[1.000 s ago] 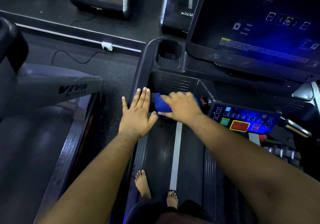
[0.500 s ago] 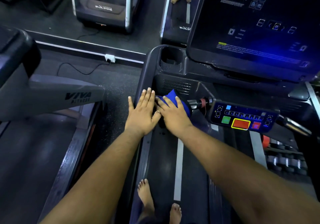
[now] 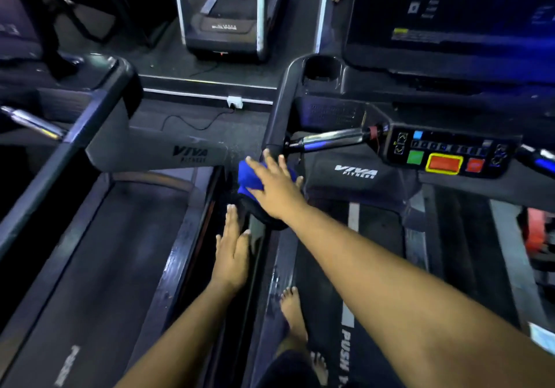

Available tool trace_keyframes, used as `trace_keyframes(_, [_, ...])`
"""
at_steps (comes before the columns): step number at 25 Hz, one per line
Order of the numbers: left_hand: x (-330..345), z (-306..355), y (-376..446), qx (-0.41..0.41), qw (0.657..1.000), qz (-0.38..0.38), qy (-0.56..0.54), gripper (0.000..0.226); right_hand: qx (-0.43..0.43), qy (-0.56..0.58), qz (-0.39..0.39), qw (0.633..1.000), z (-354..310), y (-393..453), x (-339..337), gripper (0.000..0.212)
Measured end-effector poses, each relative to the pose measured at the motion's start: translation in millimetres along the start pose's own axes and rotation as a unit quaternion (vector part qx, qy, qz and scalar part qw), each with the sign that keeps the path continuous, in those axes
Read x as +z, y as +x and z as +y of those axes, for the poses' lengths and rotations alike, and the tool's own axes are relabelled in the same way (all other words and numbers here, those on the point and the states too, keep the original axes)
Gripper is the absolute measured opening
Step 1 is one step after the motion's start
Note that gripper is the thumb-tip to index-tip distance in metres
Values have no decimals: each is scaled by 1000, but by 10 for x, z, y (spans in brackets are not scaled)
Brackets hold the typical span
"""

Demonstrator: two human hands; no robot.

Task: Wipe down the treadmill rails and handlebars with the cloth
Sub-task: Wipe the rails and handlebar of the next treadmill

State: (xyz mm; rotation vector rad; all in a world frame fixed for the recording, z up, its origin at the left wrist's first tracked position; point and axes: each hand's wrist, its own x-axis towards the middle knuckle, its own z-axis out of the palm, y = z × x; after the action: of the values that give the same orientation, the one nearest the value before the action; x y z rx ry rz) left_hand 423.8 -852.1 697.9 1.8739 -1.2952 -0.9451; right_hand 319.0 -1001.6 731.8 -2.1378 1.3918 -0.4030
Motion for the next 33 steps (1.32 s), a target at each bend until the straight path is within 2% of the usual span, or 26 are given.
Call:
trace_keyframes(1, [9,-95,-159,-14,1000,11,-10,75,14,-30,-14,999,-35,30,134,66])
trace_keyframes(3, [26,-290,-367,-41,998,29,-38,77,36,-9,25,999,4,-204,417,65])
trace_keyframes(5, [-7,-454,-560,-51,994,40,-83,72,-14,55,59,997,-45,-832,728,64])
trace_keyframes(7, [-27,-499,-734,-35,993,28,-112,62,-50,100,48,993,-135,-1375,956,65])
trace_keyframes(9, [-16,-460,-851,-13,997,12,-70,65,-54,111,46,991,-106,-1295,978,65])
trace_keyframes(12, [5,-406,-819,6,1000,-5,-8,79,4,93,47,995,-105,-939,826,66])
trace_keyframes(15, [-22,-349,-855,53,997,24,-45,73,34,155,71,985,-210,-1330,942,67])
trace_keyframes(18, [-83,-327,-884,40,989,45,-137,66,15,194,48,980,-287,-1870,1130,69])
trace_keyframes(21, [-111,-306,-921,39,982,51,-176,72,35,135,9,990,-347,-1674,952,69])
trace_keyframes(23, [-107,-445,-807,21,979,27,-199,69,62,89,-1,994,-426,-1500,906,66])
trace_keyframes(25, [-67,-687,-563,18,970,7,-240,79,82,61,10,995,-485,-1471,937,62])
trace_keyframes(27, [-73,-826,-525,66,956,-2,-287,92,85,19,51,995,-549,-1672,1091,58])
trace_keyframes(28, [-66,-923,-584,96,952,-10,-292,90,85,14,73,994,-606,-1839,1189,56])
trace_keyframes(30, [-24,-1132,-724,130,948,-58,-286,81,83,16,101,991,-799,-2232,1317,53])
trace_keyframes(31, [-83,-1205,-917,137,945,-98,-279,88,88,11,103,991,-918,-2465,1386,52])
trace_keyframes(33, [-398,-1272,-1425,158,952,-165,-202,87,102,-47,102,988,-1134,-2889,1539,52])
